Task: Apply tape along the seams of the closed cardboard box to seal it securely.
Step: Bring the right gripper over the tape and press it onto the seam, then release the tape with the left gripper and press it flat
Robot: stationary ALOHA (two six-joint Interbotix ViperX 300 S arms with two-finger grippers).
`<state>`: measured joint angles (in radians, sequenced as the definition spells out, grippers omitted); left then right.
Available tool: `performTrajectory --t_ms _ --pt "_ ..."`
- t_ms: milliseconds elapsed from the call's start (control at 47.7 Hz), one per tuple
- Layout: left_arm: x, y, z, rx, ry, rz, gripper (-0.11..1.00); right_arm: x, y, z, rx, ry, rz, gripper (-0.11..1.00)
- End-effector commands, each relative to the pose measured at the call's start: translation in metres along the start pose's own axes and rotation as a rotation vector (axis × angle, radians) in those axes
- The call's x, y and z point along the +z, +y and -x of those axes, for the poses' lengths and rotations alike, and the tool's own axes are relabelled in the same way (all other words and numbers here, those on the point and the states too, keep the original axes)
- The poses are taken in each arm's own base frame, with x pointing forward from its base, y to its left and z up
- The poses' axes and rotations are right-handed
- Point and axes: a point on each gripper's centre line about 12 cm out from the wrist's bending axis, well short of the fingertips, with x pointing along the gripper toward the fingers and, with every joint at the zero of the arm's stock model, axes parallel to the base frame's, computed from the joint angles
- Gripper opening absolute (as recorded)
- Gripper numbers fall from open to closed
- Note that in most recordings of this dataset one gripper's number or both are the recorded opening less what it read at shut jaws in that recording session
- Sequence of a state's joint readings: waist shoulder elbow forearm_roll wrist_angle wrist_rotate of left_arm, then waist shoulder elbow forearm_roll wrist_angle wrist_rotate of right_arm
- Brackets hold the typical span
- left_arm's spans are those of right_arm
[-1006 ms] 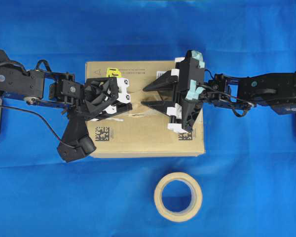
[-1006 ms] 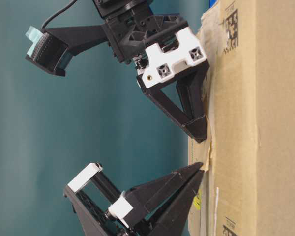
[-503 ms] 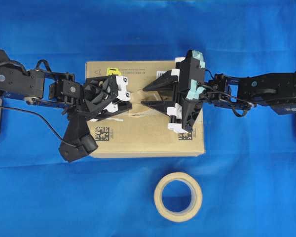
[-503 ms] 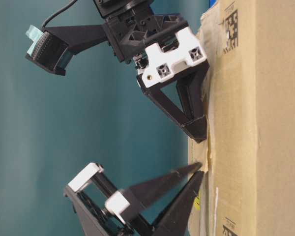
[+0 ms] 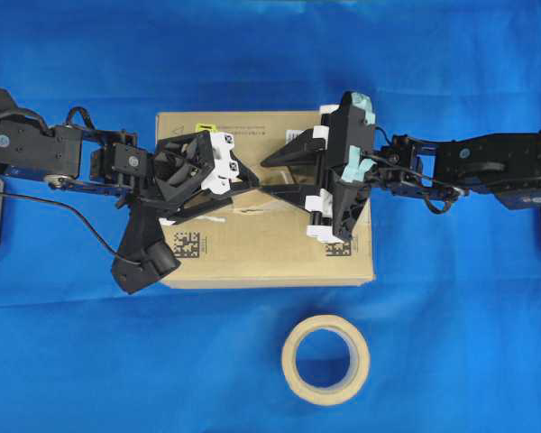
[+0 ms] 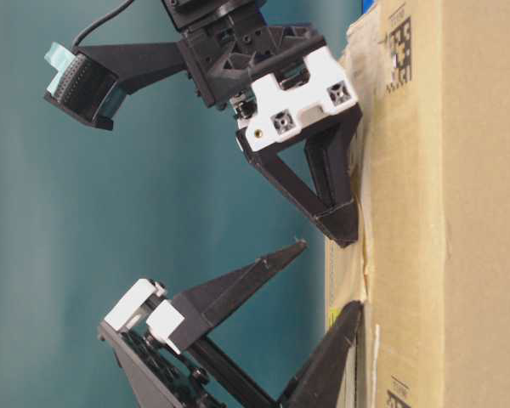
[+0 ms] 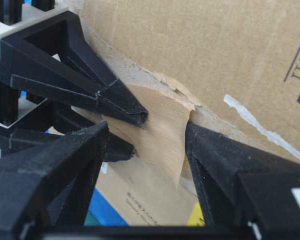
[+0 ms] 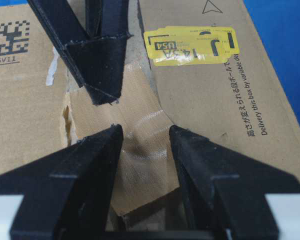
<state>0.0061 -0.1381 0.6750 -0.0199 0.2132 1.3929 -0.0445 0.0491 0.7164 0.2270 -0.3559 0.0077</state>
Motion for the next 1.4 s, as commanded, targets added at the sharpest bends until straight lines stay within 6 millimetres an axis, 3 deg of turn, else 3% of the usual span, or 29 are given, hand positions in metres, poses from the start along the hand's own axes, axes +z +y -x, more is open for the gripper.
performTrajectory --t_ms 0,608,1383 --pt "0.006 0.003 0.007 -0.013 -0.009 0.001 0.6 0.006 0.0 0.001 0.0 -0.015 -0.001 0.47" --pt "0.009 0.007 0.011 -0.066 -0.003 0.0 0.6 0.0 -0.002 0.007 -0.003 -0.002 0.002 0.47" --pt "0.008 0.004 0.033 -0.05 -0.006 0.037 0.61 -0.002 -0.002 0.011 -0.002 -0.002 0.003 0.47"
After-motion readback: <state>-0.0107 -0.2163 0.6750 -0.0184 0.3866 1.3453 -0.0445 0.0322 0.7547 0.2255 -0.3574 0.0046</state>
